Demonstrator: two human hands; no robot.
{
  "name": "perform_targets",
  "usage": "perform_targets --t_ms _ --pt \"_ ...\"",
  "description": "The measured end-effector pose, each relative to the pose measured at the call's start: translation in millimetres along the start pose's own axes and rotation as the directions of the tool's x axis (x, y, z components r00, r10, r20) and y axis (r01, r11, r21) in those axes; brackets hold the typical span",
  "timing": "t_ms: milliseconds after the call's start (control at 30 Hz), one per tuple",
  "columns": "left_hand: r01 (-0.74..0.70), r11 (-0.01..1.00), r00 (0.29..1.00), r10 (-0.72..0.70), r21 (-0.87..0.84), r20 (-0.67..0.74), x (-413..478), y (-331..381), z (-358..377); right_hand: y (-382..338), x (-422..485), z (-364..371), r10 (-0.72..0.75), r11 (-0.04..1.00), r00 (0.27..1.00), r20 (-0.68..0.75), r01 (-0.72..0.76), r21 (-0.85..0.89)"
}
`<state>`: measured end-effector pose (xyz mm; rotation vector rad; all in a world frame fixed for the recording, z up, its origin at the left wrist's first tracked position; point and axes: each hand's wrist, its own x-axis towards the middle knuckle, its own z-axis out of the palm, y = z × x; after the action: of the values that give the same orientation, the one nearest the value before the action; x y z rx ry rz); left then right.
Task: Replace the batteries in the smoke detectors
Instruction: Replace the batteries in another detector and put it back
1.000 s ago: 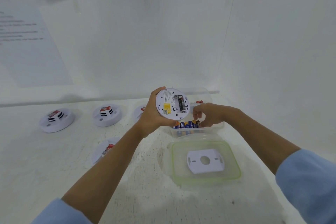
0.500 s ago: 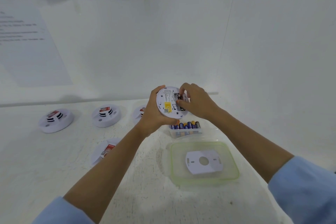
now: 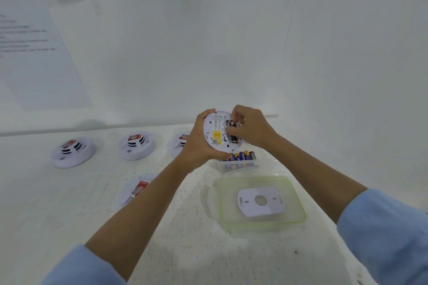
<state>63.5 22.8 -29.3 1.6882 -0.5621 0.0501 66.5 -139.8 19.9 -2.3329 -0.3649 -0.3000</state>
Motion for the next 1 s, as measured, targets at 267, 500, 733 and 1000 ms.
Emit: perform_targets --t_ms 267,500,733,1000 --pt "0.018 1.0 1.0 -0.018 -0.001 -0.023 -1 0 -1 -5 1 -2 -0.029 0.996 0.999 -0.021 0.027 -0.084" --pt "0.006 1.0 1.0 -0.006 -0.011 -0.023 2 7 -1 -10 -3 -4 -0.032 0.992 0.989 -0.142 0.049 0.119" --pt "0.02 0.999 0.997 -0.018 0.027 -0.08 6 9 -8 21 4 -33 0.295 0.95 0.948 -0.12 -0.304 -0.071" --pt "0.035 0.999 0.993 -0.031 0.039 -0.111 13 6 -8 47 4 7 0.483 0.783 0.841 0.246 -0.289 -0.55"
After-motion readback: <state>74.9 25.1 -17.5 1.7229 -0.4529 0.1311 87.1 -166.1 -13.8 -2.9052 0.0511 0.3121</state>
